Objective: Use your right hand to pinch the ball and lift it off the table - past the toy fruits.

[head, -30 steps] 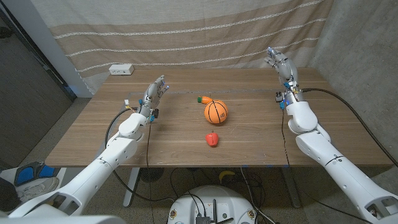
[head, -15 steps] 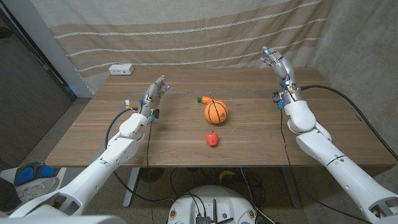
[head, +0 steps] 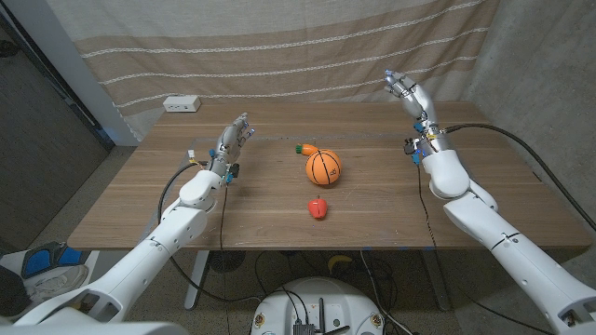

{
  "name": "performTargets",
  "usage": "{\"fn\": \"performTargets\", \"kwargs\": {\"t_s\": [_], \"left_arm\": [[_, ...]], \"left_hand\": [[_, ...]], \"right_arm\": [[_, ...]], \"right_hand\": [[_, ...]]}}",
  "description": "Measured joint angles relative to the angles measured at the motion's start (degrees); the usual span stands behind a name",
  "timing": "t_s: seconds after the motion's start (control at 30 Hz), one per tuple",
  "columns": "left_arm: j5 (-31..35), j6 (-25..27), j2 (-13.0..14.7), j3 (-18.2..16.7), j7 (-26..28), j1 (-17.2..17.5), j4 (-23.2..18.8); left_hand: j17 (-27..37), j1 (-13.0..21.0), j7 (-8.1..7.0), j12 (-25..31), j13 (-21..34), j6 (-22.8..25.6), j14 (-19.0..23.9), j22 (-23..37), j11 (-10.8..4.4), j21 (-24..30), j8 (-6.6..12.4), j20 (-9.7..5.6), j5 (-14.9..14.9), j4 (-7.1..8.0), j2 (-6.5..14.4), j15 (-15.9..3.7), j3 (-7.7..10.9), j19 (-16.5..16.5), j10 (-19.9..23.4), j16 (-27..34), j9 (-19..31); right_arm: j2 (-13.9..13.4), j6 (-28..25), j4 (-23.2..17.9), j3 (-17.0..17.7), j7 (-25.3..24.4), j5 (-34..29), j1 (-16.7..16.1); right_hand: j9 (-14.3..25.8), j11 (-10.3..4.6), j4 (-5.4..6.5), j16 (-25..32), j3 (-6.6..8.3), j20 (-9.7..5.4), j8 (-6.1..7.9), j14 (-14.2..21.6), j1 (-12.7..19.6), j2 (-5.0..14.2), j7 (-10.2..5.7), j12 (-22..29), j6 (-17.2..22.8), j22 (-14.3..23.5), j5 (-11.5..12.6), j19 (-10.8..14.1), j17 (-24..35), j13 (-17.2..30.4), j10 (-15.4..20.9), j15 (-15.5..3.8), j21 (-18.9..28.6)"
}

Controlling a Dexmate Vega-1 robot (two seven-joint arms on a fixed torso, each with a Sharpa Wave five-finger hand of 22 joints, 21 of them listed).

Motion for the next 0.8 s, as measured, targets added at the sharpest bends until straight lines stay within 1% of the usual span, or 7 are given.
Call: {"fn": "performTargets", "kwargs": {"t_s": [0.03, 0.1, 0.33, 0.47, 0.57, 0.7, 0.8], "left_arm": [[0.0, 0.0, 0.0, 0.0, 0.0, 0.0, 0.0], [0.0, 0.0, 0.0, 0.0, 0.0, 0.1, 0.0], [0.0, 0.0, 0.1, 0.0, 0.0, 0.1, -0.1], [0.0, 0.0, 0.2, 0.0, -0.1, 0.2, -0.1], [-0.1, -0.1, 0.2, -0.1, -0.1, 0.2, -0.1], [-0.1, -0.2, 0.2, -0.1, -0.2, 0.2, -0.1], [-0.1, -0.2, 0.2, -0.1, -0.3, 0.2, -0.1]], "left_hand": [[0.0, 0.0, 0.00, 0.0, 0.0, 0.0, 0.0, 0.0, 0.00, 0.0, 0.00, 0.00, 0.0, 0.00, 0.0, 0.00, 0.00, 0.0, 0.0, 0.0, 0.0], [0.0, 0.0, 0.00, 0.0, 0.0, 0.0, 0.0, 0.0, 0.00, 0.0, 0.00, 0.00, 0.0, -0.23, 0.0, 0.00, 0.23, 0.0, 0.0, 0.0, 0.0], [0.0, -0.2, 0.00, 0.0, 0.0, 0.0, 0.0, 0.0, 0.00, -0.2, 0.00, 0.00, 0.0, -0.24, -0.2, 0.00, 0.24, 0.0, 0.0, 0.0, 0.0], [0.0, -0.2, 0.00, 0.0, 0.0, 0.0, 0.0, 0.0, 0.00, -0.2, 0.00, 0.00, 0.0, -0.24, -0.2, 0.00, 0.24, 0.0, 0.0, 0.0, 0.0], [0.0, -0.2, 0.00, 0.0, 0.0, 0.0, 0.0, 0.0, 0.00, -0.2, 0.00, 0.00, 0.0, -0.24, -0.2, 0.00, 0.24, 0.0, 0.0, 0.0, 0.0], [0.0, -0.2, -0.21, 0.0, 0.0, 0.2, 0.0, 0.0, 0.00, -0.2, 0.00, 0.00, 0.0, -0.48, -0.2, 0.00, 0.00, 0.0, 0.0, 0.0, 0.0], [0.0, -0.2, -0.21, 0.0, 0.0, 0.2, 0.0, 0.0, 0.00, -0.2, 0.00, 0.00, 0.0, -0.48, -0.2, 0.00, 0.00, 0.0, 0.0, 0.0, 0.0]], "right_arm": [[-0.3, -0.3, -0.6, -0.3, -0.1, -0.5, 0.0], [-0.4, -0.7, -0.9, -0.5, -0.2, -1.0, 0.0], [-1.0, -2.1, -2.1, -1.4, -0.3, -3.1, 0.1], [-1.2, -2.9, -2.4, -1.9, -0.4, -4.1, 0.3], [-1.4, -3.5, -2.8, -2.5, -0.4, -5.0, 0.6], [-1.6, -4.1, -3.2, -3.0, -0.4, -6.0, 0.7], [-1.8, -4.6, -3.5, -3.3, -0.5, -6.8, 0.8]], "right_hand": [[0.0, 0.00, -0.16, 0.0, 0.16, -0.01, 0.00, 0.0, 0.0, 0.00, 0.00, 0.0, 0.0, 0.0, 0.0, 0.0, 0.0, 0.0, 0.0, 0.00, 0.0], [0.0, 0.00, -0.48, 0.0, -0.02, -0.21, 0.00, 0.3, 0.0, 0.00, 0.00, 0.0, 0.0, 0.0, 0.0, 0.2, 0.0, 0.0, 0.0, -0.29, 0.0], [0.0, 0.00, -0.46, 0.0, 0.00, -0.21, 0.00, 0.3, 0.0, 0.00, -0.23, 0.0, 0.2, 0.0, 0.0, 0.2, 0.0, 0.0, 0.0, -0.31, 0.0], [0.0, 0.00, -0.73, 0.0, 0.04, -0.21, 0.00, 0.3, 0.0, 0.00, -0.02, 0.0, 0.4, 0.0, 0.2, 0.2, -0.3, 0.0, 0.0, -0.31, 0.0], [0.0, -0.31, -0.79, 0.0, -0.02, -0.21, 0.00, 0.3, 0.0, 0.00, -0.20, 0.0, 0.6, 0.0, 0.2, 0.2, -0.3, 0.0, 0.3, -0.31, 0.0], [0.0, -0.31, -0.79, 0.0, -0.01, -0.21, 0.00, 0.3, 0.0, 0.00, -0.20, 0.0, 0.6, 0.0, 0.2, 0.2, -0.3, 0.0, 0.3, -0.31, 0.0], [0.0, -0.31, -1.11, 0.0, 0.01, -0.21, 0.00, 0.3, 0.0, 0.00, -0.20, 0.0, 0.6, 0.0, 0.2, 0.2, -0.3, 0.0, 0.3, -0.32, -0.4]]}}
